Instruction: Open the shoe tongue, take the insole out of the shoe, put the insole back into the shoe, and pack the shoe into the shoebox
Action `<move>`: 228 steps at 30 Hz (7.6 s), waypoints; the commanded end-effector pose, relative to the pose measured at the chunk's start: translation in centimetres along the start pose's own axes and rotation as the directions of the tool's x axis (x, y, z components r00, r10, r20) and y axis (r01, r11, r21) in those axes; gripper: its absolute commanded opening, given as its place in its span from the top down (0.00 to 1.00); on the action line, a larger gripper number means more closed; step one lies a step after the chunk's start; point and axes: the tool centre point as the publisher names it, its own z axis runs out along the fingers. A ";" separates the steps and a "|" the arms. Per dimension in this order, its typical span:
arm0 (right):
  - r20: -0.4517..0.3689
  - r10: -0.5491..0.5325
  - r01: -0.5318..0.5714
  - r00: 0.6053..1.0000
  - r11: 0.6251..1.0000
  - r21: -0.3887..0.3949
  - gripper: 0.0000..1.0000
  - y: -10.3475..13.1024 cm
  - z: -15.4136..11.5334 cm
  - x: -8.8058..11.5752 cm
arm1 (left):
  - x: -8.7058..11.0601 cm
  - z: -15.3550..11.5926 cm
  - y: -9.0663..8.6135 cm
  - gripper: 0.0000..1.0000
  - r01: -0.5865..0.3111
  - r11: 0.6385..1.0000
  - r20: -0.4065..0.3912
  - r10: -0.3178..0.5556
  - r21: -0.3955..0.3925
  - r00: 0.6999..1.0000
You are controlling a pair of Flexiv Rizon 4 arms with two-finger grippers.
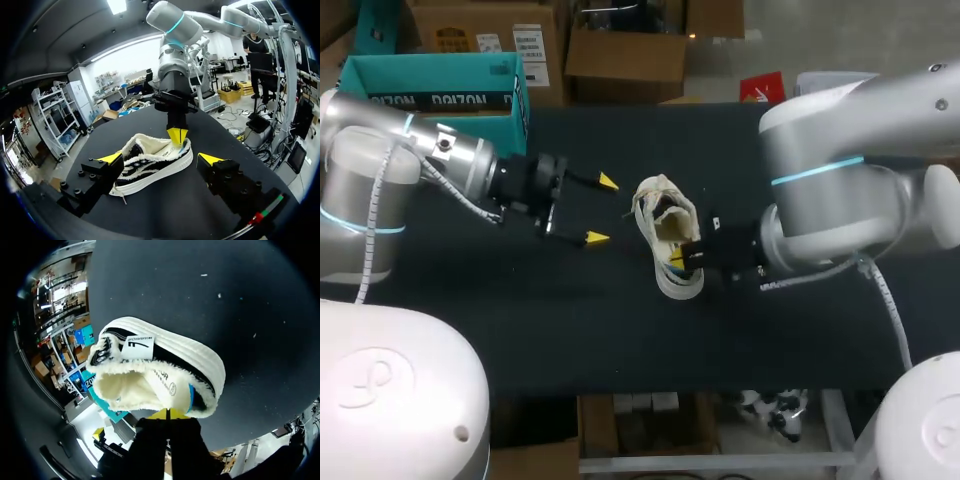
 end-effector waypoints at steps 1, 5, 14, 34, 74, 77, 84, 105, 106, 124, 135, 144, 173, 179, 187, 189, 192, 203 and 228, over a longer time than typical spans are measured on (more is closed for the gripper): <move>0.034 0.008 -0.009 0.999 1.000 0.023 1.00 1.2 2.3 -0.2 | 0.7 -1.4 -0.2 0.00 0.021 1.000 0.032 -0.021 -0.008 0.999; 0.035 0.021 -0.022 0.999 1.000 0.008 1.00 1.6 3.0 -0.9 | 0.7 -2.6 0.3 0.00 0.048 0.999 0.059 -0.048 -0.004 0.997; 0.014 0.021 -0.020 1.000 1.000 -0.019 1.00 0.6 2.0 -1.7 | 0.7 -3.6 0.5 0.00 0.107 0.994 0.075 -0.105 -0.029 0.992; -0.012 -0.186 0.185 0.982 0.965 0.185 0.51 -0.4 -7.1 0.6 | 2.3 -2.4 1.1 0.00 0.400 0.808 -0.011 -0.448 -0.432 0.894; 0.203 -0.839 0.677 0.506 0.531 0.510 0.00 4.6 -13.0 1.4 | 4.4 2.7 1.0 0.00 0.864 0.364 0.533 -0.681 -0.348 0.502; 0.268 -0.895 0.666 0.357 0.445 0.599 0.00 4.7 -13.5 1.0 | 4.4 2.7 1.0 0.00 0.864 0.364 0.533 -0.681 -0.348 0.502; 0.268 -0.895 0.666 0.357 0.445 0.599 0.00 4.7 -13.5 1.0 | 4.4 2.7 1.0 0.00 0.864 0.364 0.533 -0.681 -0.348 0.502; 0.166 -0.928 0.714 -0.334 -0.134 0.688 0.00 8.4 -18.0 -0.3 | 3.4 7.6 2.0 0.00 0.991 -0.115 0.821 -0.558 0.070 -0.123; 0.150 -0.911 0.693 -0.384 -0.178 0.698 0.00 8.6 -18.0 -0.3 | 2.9 7.7 2.2 0.00 0.989 -0.131 0.819 -0.558 0.070 -0.132; 0.074 -0.782 0.557 -0.619 -0.370 0.744 0.00 10.6 -18.4 -1.6 | -0.4 9.9 4.7 0.64 0.974 -0.199 0.831 -0.521 0.103 -0.195; 0.063 -0.772 0.551 -0.632 -0.391 0.737 0.00 10.8 -18.7 -1.8 | -1.5 9.3 4.9 1.00 0.973 -0.187 0.826 -0.522 0.132 -0.212; 0.063 -0.772 0.551 -0.632 -0.391 0.737 0.00 10.8 -18.7 -1.8 | -1.4 7.8 3.9 1.00 0.987 -0.115 0.806 -0.570 0.114 -0.160; -0.261 -0.449 0.111 -0.854 -0.649 0.752 0.00 12.5 -20.5 -0.5 | -6.0 -4.0 -2.1 1.00 0.742 0.594 0.604 -0.479 -0.312 0.637; -0.261 -0.449 0.111 -0.854 -0.649 0.752 0.00 12.5 -20.5 -0.5 | -11.9 -9.7 -3.6 1.00 0.571 0.730 0.536 -0.332 -0.375 0.776; -0.261 -0.449 0.111 -0.854 -0.649 0.752 0.00 12.5 -20.5 -0.5 | -20.7 -20.7 -4.0 1.00 0.435 0.811 0.496 -0.213 -0.391 0.842; -0.261 -0.449 0.111 -0.854 -0.649 0.752 0.00 12.5 -20.5 -0.5 | -22.4 -23.4 -3.8 1.00 0.409 0.827 0.480 -0.199 -0.385 0.854; -0.261 -0.449 0.111 -0.854 -0.649 0.752 0.00 12.5 -20.5 -0.5 | -25.0 -27.0 -2.6 1.00 0.399 0.831 0.483 -0.185 -0.388 0.856; -0.261 -0.449 0.111 -0.854 -0.649 0.752 0.00 12.5 -20.5 -0.5 | -31.4 -36.3 5.1 1.00 0.449 0.806 0.506 -0.222 -0.386 0.833; -0.261 -0.449 0.111 -0.854 -0.649 0.752 0.00 12.5 -20.5 -0.5 | -26.3 -38.0 22.1 1.00 0.384 0.673 0.368 -0.176 -0.632 0.913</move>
